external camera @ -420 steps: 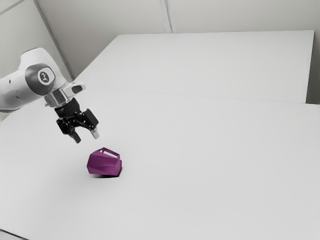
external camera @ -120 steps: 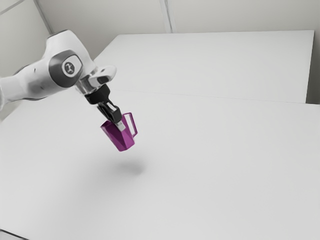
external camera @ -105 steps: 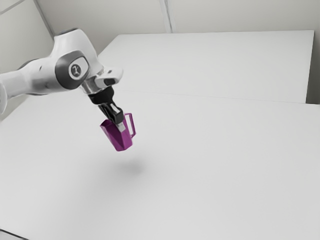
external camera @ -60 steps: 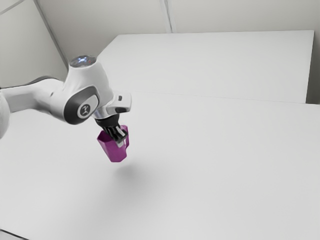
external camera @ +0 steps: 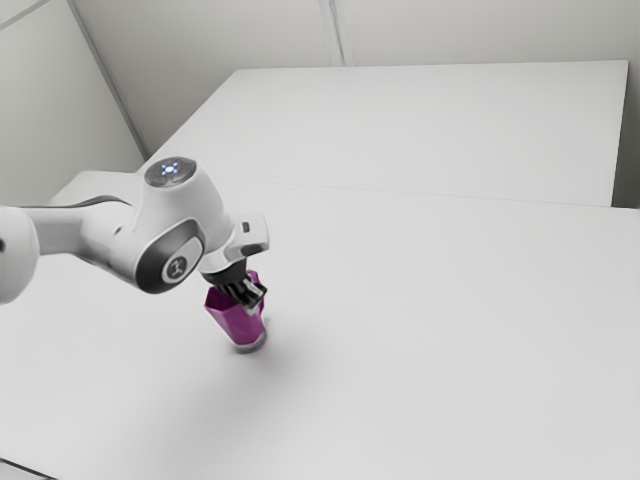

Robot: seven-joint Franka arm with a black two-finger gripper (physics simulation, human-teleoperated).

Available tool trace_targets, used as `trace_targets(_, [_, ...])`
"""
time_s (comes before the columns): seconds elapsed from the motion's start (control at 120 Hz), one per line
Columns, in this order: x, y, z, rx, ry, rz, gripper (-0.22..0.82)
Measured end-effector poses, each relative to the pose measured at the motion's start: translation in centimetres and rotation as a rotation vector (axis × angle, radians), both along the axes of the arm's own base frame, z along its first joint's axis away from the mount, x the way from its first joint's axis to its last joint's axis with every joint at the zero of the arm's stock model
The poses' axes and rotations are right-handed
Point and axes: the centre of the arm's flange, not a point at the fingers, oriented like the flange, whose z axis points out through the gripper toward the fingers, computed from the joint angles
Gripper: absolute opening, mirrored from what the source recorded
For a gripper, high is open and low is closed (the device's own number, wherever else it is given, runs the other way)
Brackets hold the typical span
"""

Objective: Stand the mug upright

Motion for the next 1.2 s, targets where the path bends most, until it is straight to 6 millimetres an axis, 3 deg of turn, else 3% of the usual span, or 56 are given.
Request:
trace_targets(0.2, [0.2,-0.1,-0.8,-0.017,0.000,0.043,-0.16])
trace_targets(0.467, [0.4,-0.4,0.2,-0.044,-0.025,0.073,0.27])
trace_targets(0.583, [0.6,-1.3,3.3,-0.057,-0.083,0.069,0.41])
trace_targets(0.875, [4.3,-2.1,15.9,-0.134,-0.051,0.139,0.56])
trace_targets(1.1, [7.5,-2.2,22.2,-0.157,0.061,0.148,0.59])
trace_targets(1.2, [8.4,-2.1,24.0,-0.155,0.102,0.148,0.59])
